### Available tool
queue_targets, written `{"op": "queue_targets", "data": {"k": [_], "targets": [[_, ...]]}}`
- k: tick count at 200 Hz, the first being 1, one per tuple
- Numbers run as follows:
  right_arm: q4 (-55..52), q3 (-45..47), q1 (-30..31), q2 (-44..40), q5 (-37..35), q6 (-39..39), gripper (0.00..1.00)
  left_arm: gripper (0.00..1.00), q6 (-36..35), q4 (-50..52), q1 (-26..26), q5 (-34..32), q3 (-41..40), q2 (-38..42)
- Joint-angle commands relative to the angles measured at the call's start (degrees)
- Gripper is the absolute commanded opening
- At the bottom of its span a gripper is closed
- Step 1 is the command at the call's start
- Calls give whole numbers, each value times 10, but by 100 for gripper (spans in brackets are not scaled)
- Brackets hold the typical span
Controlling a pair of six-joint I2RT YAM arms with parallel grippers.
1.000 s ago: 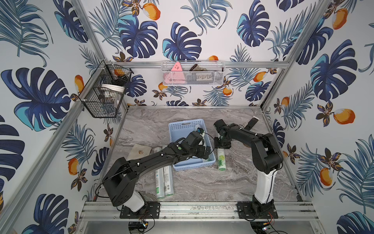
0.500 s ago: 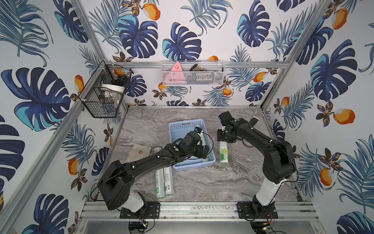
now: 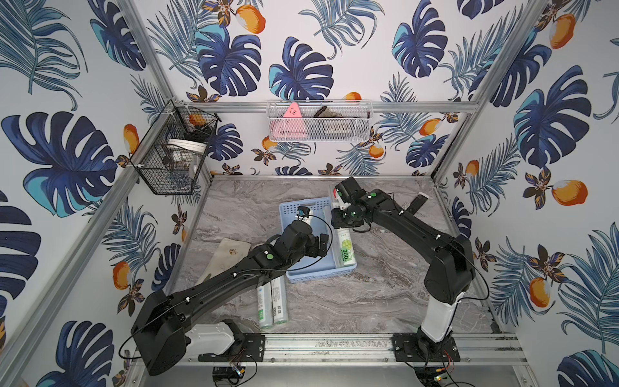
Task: Put the plastic wrap into the basket
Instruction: Place the plastic wrap in the basket.
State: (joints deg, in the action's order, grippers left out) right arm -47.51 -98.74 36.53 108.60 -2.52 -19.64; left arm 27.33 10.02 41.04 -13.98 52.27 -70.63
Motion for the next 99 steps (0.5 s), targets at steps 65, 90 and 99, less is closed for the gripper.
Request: {"op": "queue_targets", "data": {"k": [65, 90, 99], "targets": [[9, -69, 26, 100, 47, -15, 19, 99, 30, 34, -95, 20, -55, 92], [6, -80, 26, 123, 41, -18, 19, 99, 29, 34, -101, 41, -56, 86], [6, -84, 26, 131, 37, -21, 20, 99, 29, 34, -101, 48, -55, 82]]}}
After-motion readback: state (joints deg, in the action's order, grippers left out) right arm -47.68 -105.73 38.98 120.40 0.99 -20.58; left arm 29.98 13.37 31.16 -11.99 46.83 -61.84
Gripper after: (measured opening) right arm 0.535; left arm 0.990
